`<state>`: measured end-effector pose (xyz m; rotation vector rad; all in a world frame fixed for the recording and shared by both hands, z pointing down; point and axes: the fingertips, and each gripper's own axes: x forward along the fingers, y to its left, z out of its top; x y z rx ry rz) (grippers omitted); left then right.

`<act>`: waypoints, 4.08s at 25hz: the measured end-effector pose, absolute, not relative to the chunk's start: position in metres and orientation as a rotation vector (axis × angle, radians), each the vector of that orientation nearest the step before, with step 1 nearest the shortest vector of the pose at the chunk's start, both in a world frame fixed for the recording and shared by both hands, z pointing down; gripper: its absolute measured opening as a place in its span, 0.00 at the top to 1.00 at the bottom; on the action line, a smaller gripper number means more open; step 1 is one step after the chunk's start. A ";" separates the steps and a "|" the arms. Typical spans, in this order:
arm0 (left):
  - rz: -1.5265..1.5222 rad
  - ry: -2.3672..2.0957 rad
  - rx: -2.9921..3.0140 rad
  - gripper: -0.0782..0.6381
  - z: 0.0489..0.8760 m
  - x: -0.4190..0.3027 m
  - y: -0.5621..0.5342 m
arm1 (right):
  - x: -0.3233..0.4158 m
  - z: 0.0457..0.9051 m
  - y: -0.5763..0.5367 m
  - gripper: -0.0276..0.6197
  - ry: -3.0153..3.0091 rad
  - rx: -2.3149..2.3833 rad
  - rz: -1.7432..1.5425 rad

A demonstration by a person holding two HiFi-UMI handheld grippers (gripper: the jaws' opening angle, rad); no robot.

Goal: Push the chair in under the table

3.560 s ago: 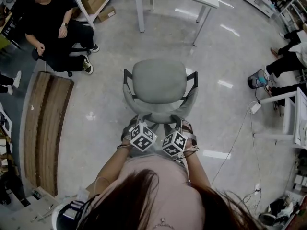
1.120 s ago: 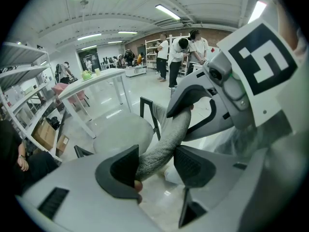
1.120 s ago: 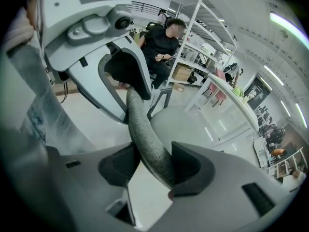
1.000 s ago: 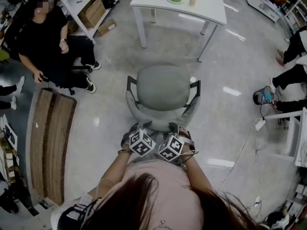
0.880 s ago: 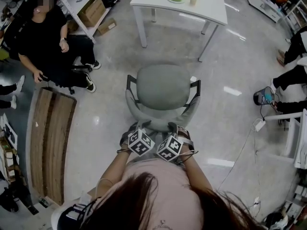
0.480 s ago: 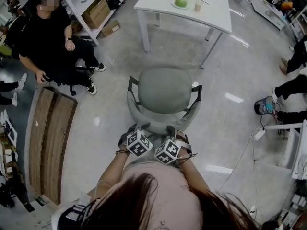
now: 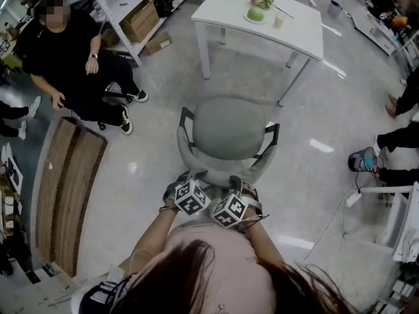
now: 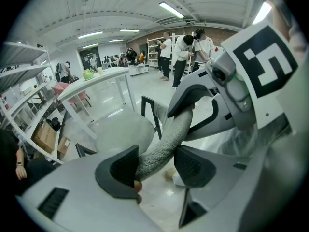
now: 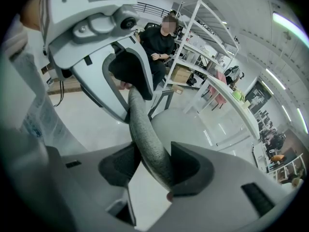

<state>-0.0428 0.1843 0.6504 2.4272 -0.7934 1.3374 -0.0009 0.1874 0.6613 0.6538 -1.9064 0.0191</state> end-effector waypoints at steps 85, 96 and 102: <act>1.306 -0.809 2.489 0.56 0.652 -0.043 -0.016 | -0.003 0.659 -0.012 0.64 -1.935 0.705 -0.071; 1.298 -0.777 2.514 0.56 0.654 -0.038 -0.057 | 0.002 0.664 -0.053 0.64 -1.914 0.716 -0.042; 1.309 -0.741 2.506 0.56 0.653 -0.035 -0.074 | 0.006 0.664 -0.069 0.64 -1.902 0.713 -0.009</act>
